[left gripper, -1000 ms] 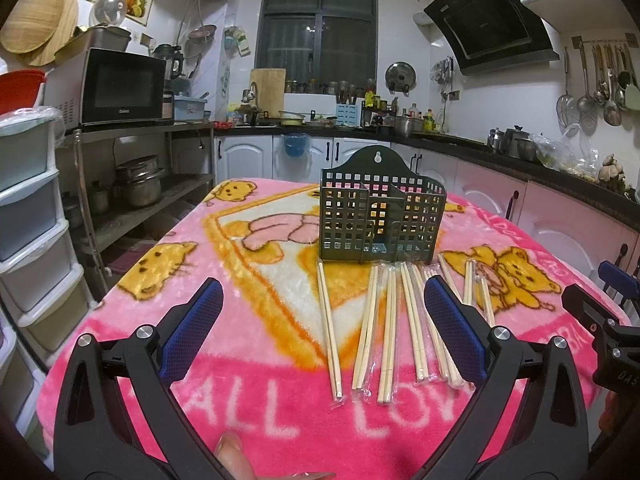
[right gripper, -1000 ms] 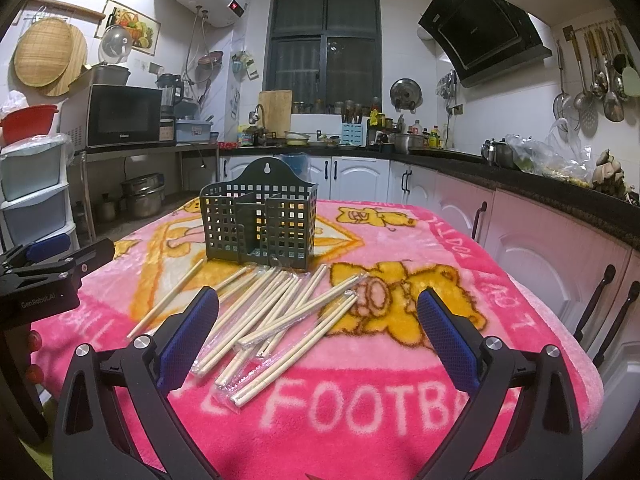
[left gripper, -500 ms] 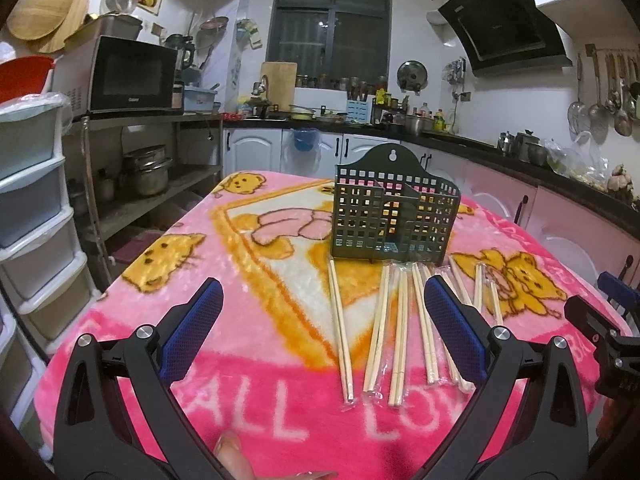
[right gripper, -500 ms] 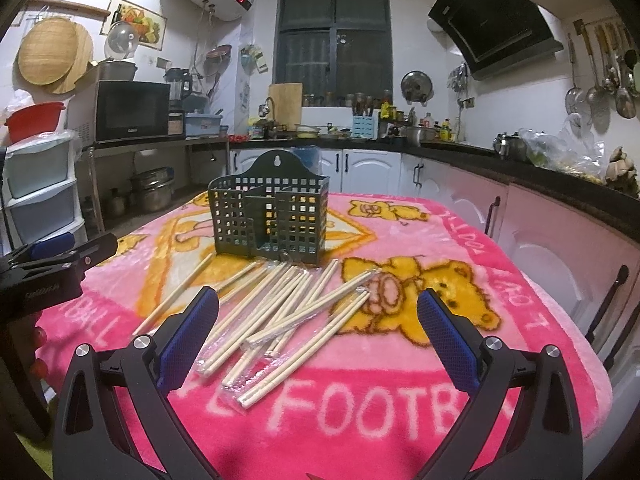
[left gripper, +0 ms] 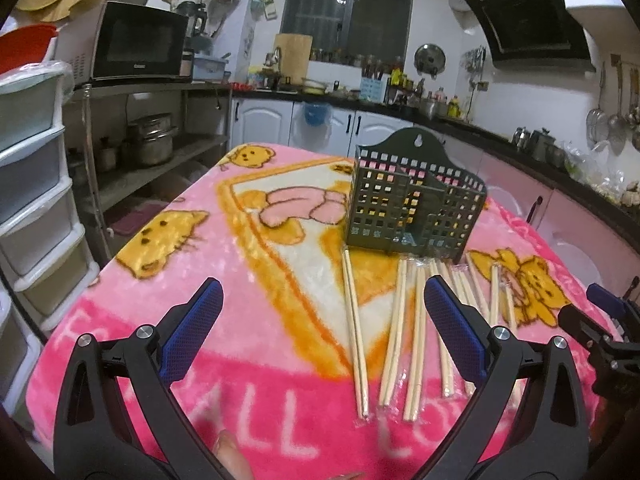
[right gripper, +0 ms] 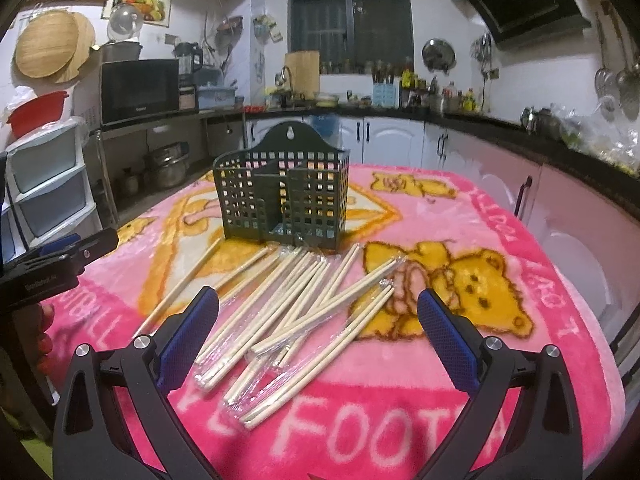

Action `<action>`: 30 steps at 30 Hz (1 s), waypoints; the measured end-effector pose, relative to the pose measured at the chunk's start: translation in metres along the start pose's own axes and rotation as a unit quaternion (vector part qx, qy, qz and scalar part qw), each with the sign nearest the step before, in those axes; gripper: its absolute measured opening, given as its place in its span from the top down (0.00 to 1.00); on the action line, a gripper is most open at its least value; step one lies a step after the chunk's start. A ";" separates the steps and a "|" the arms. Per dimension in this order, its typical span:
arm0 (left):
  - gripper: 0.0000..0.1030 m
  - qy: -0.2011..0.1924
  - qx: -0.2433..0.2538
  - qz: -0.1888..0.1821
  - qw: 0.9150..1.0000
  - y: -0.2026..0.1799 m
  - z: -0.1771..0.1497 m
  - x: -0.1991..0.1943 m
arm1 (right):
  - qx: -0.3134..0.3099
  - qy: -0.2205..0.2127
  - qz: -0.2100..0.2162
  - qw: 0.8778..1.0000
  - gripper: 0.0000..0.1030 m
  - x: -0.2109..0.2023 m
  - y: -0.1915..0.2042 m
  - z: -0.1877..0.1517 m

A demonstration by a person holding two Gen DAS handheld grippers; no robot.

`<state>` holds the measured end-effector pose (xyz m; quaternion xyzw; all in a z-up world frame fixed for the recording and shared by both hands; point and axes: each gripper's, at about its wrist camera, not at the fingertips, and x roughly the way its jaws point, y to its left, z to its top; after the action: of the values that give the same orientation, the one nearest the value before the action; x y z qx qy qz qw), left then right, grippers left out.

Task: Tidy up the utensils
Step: 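Move both grippers down toward the wrapped chopsticks beside the green caddy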

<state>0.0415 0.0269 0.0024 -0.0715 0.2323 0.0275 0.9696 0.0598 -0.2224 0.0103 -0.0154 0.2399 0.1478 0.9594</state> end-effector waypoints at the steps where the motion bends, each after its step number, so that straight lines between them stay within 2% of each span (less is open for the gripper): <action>1: 0.10 0.002 0.002 0.001 1.000 -0.001 0.002 0.003 | 0.005 0.007 0.004 1.000 0.06 0.004 -0.002 0.003; 7: 0.10 0.011 0.015 0.002 1.000 -0.006 0.014 0.014 | 0.022 0.037 0.017 0.999 0.06 0.025 -0.014 0.017; 13: 0.10 0.028 0.007 -0.012 1.000 -0.012 0.029 0.033 | 0.028 0.035 0.014 0.999 0.06 0.035 -0.021 0.032; 30: 0.10 0.092 0.038 -0.038 0.994 -0.037 0.050 0.097 | 0.029 0.053 0.005 0.998 0.06 0.068 -0.045 0.065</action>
<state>0.1536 0.0003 0.0068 -0.0458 0.3189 -0.0247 0.9463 0.1594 -0.2401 0.0343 0.0059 0.2946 0.1447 0.9446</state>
